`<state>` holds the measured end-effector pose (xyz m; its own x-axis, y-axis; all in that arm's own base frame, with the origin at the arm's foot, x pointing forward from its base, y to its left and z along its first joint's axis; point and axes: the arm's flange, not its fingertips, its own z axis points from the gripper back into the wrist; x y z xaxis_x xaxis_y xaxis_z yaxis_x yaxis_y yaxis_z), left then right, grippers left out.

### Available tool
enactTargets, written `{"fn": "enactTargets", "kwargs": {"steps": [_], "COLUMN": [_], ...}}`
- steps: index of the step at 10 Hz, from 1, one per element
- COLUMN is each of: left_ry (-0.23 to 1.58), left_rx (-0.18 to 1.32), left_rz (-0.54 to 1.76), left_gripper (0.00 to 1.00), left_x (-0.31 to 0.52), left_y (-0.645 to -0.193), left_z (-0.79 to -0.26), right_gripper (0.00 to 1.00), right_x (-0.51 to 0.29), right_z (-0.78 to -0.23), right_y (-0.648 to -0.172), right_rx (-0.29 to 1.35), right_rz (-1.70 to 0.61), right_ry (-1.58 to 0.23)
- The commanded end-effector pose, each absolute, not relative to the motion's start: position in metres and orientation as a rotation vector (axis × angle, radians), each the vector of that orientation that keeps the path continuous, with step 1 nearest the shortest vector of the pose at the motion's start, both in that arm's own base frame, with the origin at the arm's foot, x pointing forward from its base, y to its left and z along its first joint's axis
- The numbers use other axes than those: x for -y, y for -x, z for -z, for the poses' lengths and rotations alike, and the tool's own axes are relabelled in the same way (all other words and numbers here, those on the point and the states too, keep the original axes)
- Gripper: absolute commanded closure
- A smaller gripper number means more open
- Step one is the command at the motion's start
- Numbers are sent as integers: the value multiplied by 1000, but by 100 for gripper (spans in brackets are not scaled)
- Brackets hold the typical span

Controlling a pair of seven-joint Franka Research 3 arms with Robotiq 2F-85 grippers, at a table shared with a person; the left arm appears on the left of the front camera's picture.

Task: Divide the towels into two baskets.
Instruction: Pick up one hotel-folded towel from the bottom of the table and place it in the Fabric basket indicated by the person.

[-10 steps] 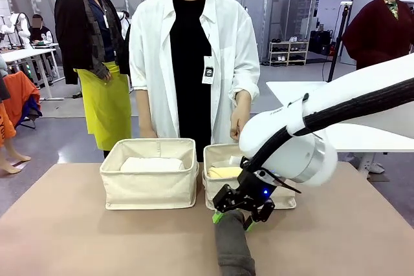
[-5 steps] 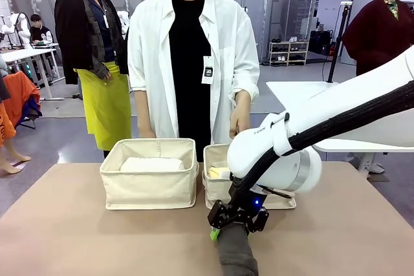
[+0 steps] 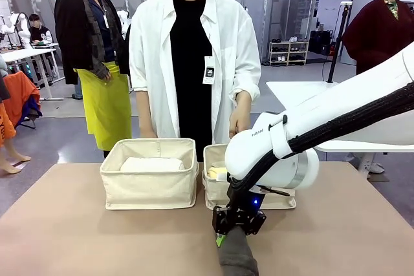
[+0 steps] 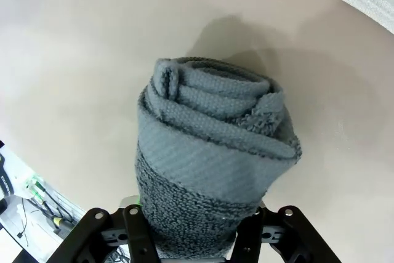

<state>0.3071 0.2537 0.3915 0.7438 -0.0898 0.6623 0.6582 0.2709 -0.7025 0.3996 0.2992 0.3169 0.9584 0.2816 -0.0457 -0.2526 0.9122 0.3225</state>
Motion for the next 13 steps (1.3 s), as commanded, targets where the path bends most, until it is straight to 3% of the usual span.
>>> {"fn": "enactTargets", "kwargs": {"steps": [1, 4, 7, 12, 13], "left_ry": [1207, 1207, 1207, 1207, 1207], "left_rx": [569, 569, 569, 569, 569], "left_rz": [534, 534, 534, 534, 534], "left_gripper": [0, 0, 0, 0, 0], "left_x": [-252, -252, -252, -252, -252], "left_y": [-302, -302, -302, -302, -302], "left_z": [-394, -394, -394, -394, -394], "right_gripper": [96, 96, 96, 96, 96], "right_x": [-298, -286, -285, -255, -246], "right_z": [-328, -400, -481, -532, -535], "right_y": [-393, -383, -383, -376, -371], "right_rx": [-91, -53, 1, -16, -18], "right_rz": [-230, -344, -664, -1706, -1808], "right_ry": [-288, -238, -94, 106, 135]}}
